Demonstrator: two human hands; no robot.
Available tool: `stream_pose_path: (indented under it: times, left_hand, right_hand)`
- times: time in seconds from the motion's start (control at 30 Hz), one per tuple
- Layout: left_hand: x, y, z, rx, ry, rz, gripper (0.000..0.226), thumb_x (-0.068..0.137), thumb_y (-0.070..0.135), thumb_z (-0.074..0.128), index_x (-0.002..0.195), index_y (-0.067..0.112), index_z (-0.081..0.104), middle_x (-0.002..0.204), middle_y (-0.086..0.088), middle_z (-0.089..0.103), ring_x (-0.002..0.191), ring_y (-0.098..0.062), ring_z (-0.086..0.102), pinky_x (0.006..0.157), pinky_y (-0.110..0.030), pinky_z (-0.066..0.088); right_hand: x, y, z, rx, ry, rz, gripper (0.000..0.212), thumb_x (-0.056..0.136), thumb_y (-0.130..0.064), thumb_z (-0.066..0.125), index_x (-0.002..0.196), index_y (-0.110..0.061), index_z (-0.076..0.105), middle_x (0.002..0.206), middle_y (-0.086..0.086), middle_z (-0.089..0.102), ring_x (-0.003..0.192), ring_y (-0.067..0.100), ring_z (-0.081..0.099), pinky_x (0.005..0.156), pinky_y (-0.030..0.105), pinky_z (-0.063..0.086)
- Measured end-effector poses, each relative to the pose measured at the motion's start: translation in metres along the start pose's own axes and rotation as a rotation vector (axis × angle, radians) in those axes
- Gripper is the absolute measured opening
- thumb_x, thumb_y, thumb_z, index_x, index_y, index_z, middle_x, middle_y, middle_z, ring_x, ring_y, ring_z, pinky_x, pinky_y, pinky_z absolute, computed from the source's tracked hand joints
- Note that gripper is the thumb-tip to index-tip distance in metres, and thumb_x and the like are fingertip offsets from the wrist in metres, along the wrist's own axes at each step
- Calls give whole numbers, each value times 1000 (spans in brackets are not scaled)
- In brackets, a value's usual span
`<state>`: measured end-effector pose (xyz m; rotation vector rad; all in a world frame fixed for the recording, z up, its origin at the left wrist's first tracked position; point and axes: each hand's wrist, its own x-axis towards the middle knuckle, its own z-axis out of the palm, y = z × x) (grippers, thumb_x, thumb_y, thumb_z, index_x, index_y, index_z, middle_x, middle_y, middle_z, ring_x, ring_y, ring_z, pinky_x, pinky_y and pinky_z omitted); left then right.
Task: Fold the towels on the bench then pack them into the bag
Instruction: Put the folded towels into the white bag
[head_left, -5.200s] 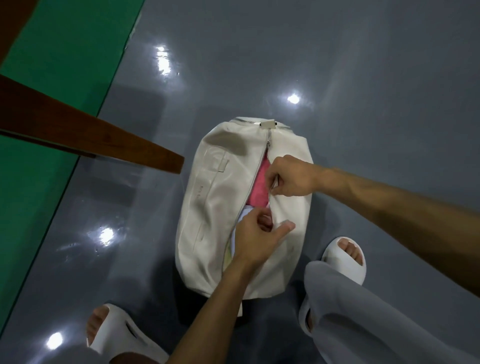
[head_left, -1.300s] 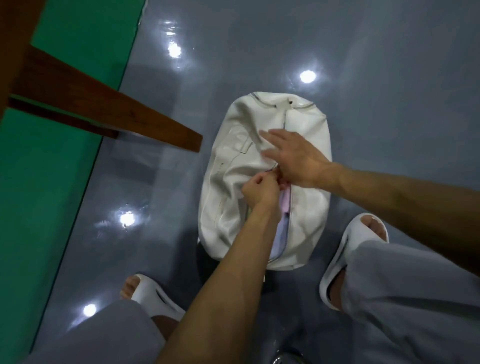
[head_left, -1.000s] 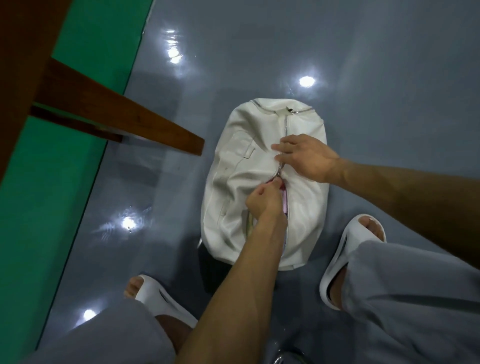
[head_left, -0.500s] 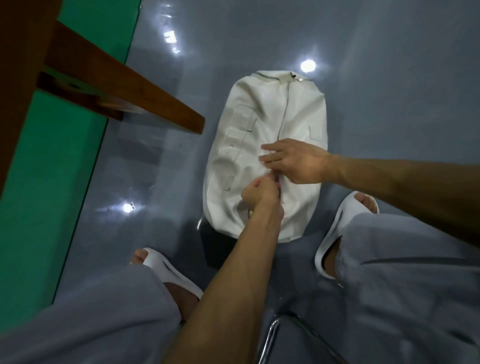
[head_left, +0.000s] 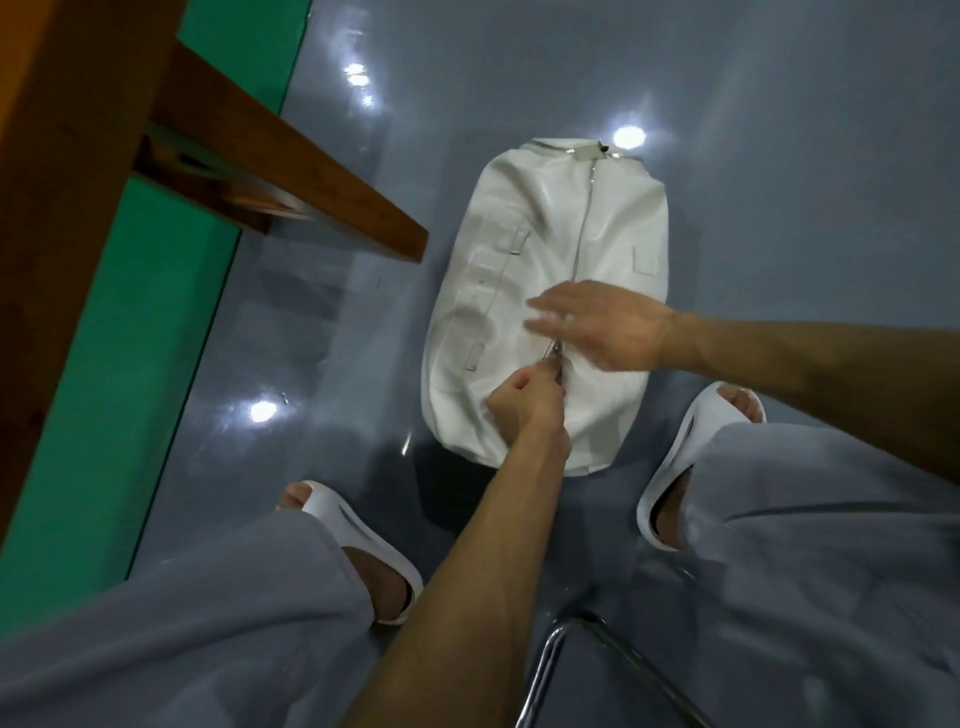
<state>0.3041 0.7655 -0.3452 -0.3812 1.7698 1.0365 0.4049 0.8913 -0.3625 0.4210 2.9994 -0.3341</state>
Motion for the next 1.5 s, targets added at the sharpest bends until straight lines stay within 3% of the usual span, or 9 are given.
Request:
stream_pose_path:
  times: [0.2,0.37,0.53,0.63,0.87,1.0,1.1,1.3,1.5]
  left_hand:
    - [-2,7,-1,8,56,-32,21,77,10,84,64,11,68,66,1,68,63,-15,61,61,-25,54]
    - [0,15,-8,26,3,-21,19,75,12,86,65,11,71,68,-1,67,64,-15,59,59,-25,51]
    - [1,8,-14,21,31,-96,16,73,11,88,70,9,72,74,-2,74,71,-20,68,66,-30,59]
    - [-2,-10,-38,79,82,-152,16,77,14,83,83,10,69,87,-4,73,83,-23,70,80,-38,63]
    - [-32,-51,-96,106,227,-164,20,73,10,86,61,14,70,71,-4,71,69,-22,66,62,-30,55]
    - [-32,-45,-111,159,252,-193,11,73,12,79,77,4,73,84,-11,74,67,-23,64,60,-29,51]
    - [-41,-39,-115,238,219,-177,33,69,22,77,94,0,75,92,-13,76,70,-25,67,56,-26,49]
    - [-57,0,-128,922,95,317,43,89,51,65,108,13,71,109,-7,73,98,-27,70,79,-33,56]
    - [-100,87,-151,1233,48,836,53,95,60,54,118,15,70,117,-11,71,112,-35,66,91,-39,54]
  right_hand:
    - [9,-22,7,-26,-87,-26,26,78,-10,85,102,-19,80,132,3,68,129,34,59,100,43,51]
    - [13,-6,-10,18,-193,-112,31,96,-11,56,123,-11,70,143,4,59,139,32,46,114,42,41]
    - [15,-5,-15,72,-339,-60,47,92,2,53,138,-6,61,156,6,47,147,31,36,121,40,33]
    - [6,9,-3,98,-311,39,36,101,-11,56,135,-3,63,155,9,48,147,34,38,122,41,31]
    - [6,-1,1,2,-427,144,44,107,-16,43,150,-10,49,166,2,30,156,25,20,124,33,21]
    - [13,-36,-8,-63,-345,267,38,98,-23,42,130,-9,58,138,9,58,133,32,48,115,40,37]
    - [8,-64,-14,-16,-310,355,59,93,-50,27,125,-10,56,131,12,57,121,33,50,103,45,45]
    - [11,-129,-37,167,-370,442,79,100,-69,18,162,-18,17,170,8,12,156,33,13,126,50,17]
    - [31,-159,-127,162,-177,475,72,103,-61,17,156,-15,33,166,11,27,151,33,26,120,49,28]
